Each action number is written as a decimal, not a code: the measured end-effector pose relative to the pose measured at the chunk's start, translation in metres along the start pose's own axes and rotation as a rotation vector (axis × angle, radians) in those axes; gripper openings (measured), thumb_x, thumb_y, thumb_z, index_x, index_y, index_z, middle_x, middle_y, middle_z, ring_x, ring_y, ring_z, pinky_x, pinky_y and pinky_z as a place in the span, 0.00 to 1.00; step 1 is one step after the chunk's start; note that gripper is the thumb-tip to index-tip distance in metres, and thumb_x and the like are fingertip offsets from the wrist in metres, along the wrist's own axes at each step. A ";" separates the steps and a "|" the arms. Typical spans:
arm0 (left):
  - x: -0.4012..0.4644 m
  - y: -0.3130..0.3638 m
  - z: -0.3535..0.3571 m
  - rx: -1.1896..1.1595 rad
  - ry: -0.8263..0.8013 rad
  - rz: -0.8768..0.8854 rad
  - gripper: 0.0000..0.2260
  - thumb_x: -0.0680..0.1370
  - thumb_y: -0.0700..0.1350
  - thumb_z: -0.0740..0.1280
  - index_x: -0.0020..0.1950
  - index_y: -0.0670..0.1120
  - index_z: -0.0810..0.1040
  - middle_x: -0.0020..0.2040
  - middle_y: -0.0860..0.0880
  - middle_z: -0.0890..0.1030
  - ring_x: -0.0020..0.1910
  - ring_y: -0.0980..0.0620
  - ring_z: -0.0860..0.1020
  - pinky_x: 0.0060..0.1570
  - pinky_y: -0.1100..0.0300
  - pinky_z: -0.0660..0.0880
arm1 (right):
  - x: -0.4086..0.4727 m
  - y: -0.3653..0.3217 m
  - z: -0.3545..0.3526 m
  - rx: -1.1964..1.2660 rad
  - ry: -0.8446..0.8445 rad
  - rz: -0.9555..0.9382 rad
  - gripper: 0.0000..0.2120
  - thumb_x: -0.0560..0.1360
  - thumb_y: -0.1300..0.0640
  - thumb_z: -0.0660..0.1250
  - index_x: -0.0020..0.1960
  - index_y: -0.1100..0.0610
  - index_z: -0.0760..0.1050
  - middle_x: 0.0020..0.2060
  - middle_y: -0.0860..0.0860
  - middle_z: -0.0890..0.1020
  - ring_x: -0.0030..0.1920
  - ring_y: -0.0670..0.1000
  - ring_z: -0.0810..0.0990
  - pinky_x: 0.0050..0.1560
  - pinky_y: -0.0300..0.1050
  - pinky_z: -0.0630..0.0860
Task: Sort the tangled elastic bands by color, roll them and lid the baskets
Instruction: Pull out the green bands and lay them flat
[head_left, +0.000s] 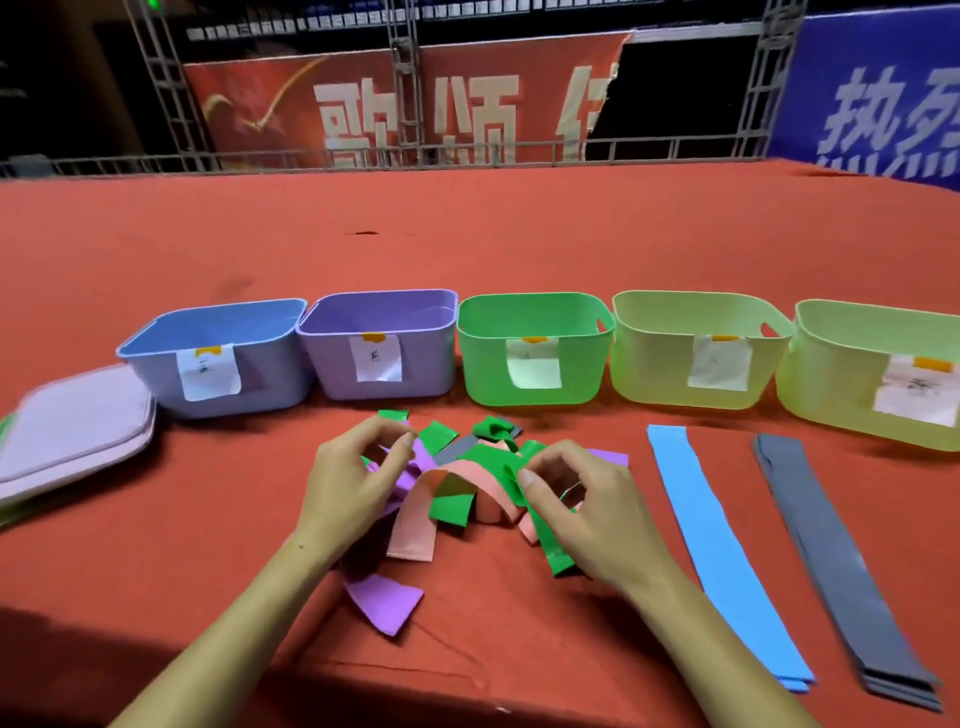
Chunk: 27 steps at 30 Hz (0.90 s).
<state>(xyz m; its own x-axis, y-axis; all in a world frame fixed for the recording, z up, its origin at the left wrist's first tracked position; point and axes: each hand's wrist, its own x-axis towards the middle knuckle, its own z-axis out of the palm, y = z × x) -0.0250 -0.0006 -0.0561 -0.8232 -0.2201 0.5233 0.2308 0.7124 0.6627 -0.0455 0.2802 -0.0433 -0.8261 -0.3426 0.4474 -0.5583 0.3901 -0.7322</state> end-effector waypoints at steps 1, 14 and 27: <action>-0.002 -0.006 -0.002 0.013 -0.002 -0.016 0.03 0.82 0.49 0.71 0.49 0.54 0.84 0.46 0.59 0.86 0.41 0.55 0.84 0.42 0.53 0.79 | 0.002 0.000 0.005 -0.001 -0.007 -0.001 0.05 0.81 0.51 0.71 0.47 0.48 0.78 0.34 0.43 0.85 0.38 0.46 0.85 0.45 0.49 0.81; 0.023 -0.013 0.007 0.641 -0.449 0.019 0.13 0.84 0.55 0.60 0.65 0.63 0.80 0.64 0.58 0.81 0.62 0.48 0.81 0.49 0.53 0.75 | 0.021 0.016 0.062 -0.512 -0.254 -0.280 0.21 0.84 0.43 0.60 0.76 0.42 0.71 0.75 0.39 0.72 0.74 0.52 0.69 0.76 0.50 0.67; 0.042 -0.007 0.051 0.791 -0.364 -0.081 0.23 0.75 0.72 0.69 0.60 0.57 0.84 0.56 0.53 0.83 0.63 0.47 0.80 0.44 0.55 0.69 | 0.021 0.020 0.051 -0.646 -0.169 -0.059 0.18 0.82 0.36 0.54 0.62 0.43 0.75 0.39 0.39 0.71 0.48 0.52 0.72 0.52 0.51 0.72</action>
<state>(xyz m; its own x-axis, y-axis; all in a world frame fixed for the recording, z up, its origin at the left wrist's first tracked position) -0.0877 0.0193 -0.0655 -0.9671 -0.1600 0.1975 -0.1523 0.9869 0.0540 -0.0702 0.2375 -0.0745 -0.7990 -0.4873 0.3523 -0.5788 0.7821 -0.2308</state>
